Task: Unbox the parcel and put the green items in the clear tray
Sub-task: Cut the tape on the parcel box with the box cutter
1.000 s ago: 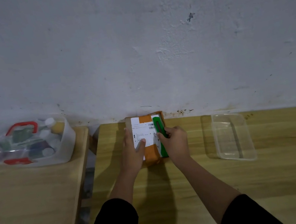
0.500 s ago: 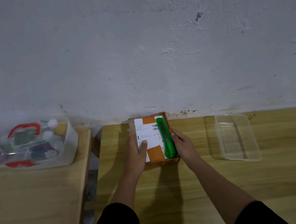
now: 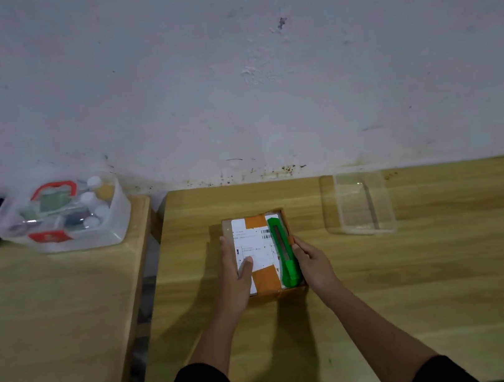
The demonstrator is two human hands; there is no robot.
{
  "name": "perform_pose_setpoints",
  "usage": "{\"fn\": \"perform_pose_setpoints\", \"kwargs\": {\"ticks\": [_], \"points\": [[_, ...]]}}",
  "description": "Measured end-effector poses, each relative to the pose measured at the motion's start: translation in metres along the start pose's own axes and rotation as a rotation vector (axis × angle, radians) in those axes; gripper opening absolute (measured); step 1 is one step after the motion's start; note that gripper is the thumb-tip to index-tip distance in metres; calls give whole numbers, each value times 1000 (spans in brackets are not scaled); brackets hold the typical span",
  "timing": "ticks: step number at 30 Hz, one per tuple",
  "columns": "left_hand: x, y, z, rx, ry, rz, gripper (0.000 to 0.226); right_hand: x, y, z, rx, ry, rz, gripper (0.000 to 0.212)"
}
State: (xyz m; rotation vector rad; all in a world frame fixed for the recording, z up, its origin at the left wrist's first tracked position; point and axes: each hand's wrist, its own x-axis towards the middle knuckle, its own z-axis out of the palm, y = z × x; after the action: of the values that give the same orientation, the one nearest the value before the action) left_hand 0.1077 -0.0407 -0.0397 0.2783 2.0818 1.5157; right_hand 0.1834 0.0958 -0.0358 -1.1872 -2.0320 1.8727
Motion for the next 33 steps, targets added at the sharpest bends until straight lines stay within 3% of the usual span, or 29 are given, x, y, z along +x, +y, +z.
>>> {"fn": "perform_pose_setpoints", "kwargs": {"ticks": [6,10,12,14,18,21,24,26,28,31,33], "points": [[-66,-24,24,142,13,35,68,-65,44,-24,-30,26,-13,37],[-99,-22,42,373,237,32,61,-91,53,-34,-24,-18,-17,43],[-107,-20,46,371,288,12,59,-96,53,-34,-128,-71,-30,63],[-108,-21,47,373,294,-2,58,-97,49,-32,-295,-70,-60,66],[-98,-25,37,384,234,30,57,-92,38,-38,-364,-39,-79,36],[-82,-23,20,390,83,70,56,-86,31,-52,-412,-37,-84,26],[-55,-5,5,632,-40,103,55,-78,26,-58,-309,-52,-32,21],[-45,10,2,897,27,148,52,-75,22,-57,-220,-47,11,19],[-45,16,4,936,191,102,51,-70,16,-56,-144,-14,5,19],[-57,5,16,719,433,-55,52,-64,4,-54,-87,-30,-17,22],[-64,-4,25,526,478,-122,56,-59,-3,-54,-27,-98,-28,30]]}}
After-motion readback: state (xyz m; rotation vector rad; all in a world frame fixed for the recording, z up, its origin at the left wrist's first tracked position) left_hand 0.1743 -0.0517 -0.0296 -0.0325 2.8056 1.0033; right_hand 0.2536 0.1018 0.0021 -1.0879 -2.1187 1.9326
